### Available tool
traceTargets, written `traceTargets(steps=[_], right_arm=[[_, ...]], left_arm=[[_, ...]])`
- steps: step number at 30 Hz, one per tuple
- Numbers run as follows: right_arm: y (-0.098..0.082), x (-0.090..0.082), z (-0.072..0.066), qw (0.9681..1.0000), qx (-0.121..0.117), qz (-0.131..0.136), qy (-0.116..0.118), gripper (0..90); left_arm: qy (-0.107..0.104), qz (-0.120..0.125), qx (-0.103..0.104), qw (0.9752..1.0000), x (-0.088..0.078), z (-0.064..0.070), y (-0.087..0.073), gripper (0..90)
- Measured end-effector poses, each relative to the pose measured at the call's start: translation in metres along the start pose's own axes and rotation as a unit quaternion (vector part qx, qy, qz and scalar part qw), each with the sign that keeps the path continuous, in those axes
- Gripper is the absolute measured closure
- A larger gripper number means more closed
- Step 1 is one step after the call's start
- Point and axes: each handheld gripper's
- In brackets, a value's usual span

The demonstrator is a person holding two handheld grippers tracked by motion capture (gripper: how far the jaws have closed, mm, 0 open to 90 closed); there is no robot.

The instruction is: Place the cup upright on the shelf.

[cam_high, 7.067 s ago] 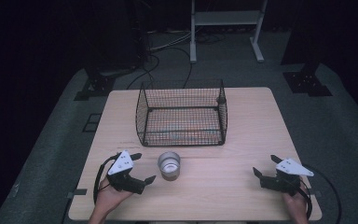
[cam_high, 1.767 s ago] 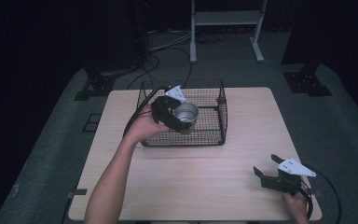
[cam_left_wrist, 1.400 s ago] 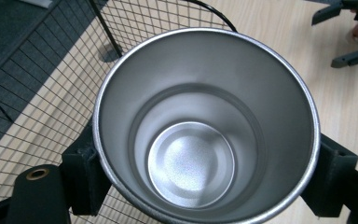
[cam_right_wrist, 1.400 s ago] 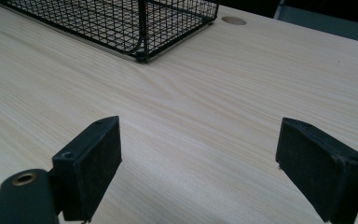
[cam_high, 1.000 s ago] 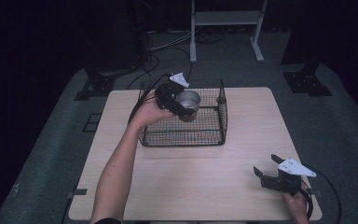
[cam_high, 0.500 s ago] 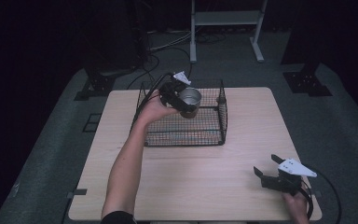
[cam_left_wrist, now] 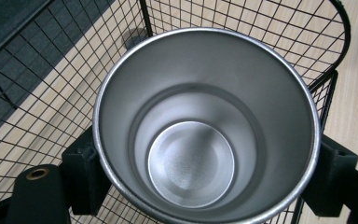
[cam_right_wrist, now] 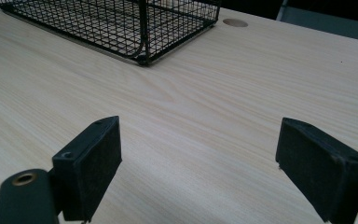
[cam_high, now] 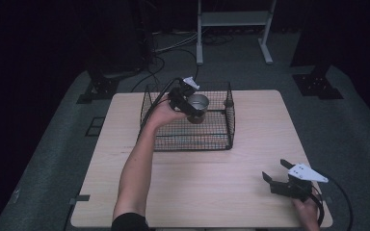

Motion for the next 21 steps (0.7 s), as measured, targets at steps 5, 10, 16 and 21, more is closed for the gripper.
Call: traceTargets(steps=[5,10,16,21], right_arm=[[0.0,0.0,0.0,1.0,0.0,0.001,0.002,13.5],[0.0,0.0,0.0,1.0,0.001,0.0,0.002,13.5],[0.0,0.0,0.001,1.0,0.002,0.0,0.002,13.5],[0.0,0.0,0.0,1.0,0.0,0.0,0.002,13.5]], left_arm=[[-0.004,0.003,-0.015,0.9999,0.007,-0.004,-0.004,17.9],[-0.008,-0.004,-0.023,0.9997,0.017,-0.008,-0.01,17.9],[-0.013,-0.01,-0.029,0.9994,0.032,-0.007,-0.014,17.9],[-0.024,-0.025,-0.029,0.999,0.045,-0.006,-0.012,17.9]])
Point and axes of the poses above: each handheld gripper's, and its own axes: x roughly forward along the jaws, y roughly out of its top, z roughly to its right, and after that the axes turned 13 degrees about -z, right-handed
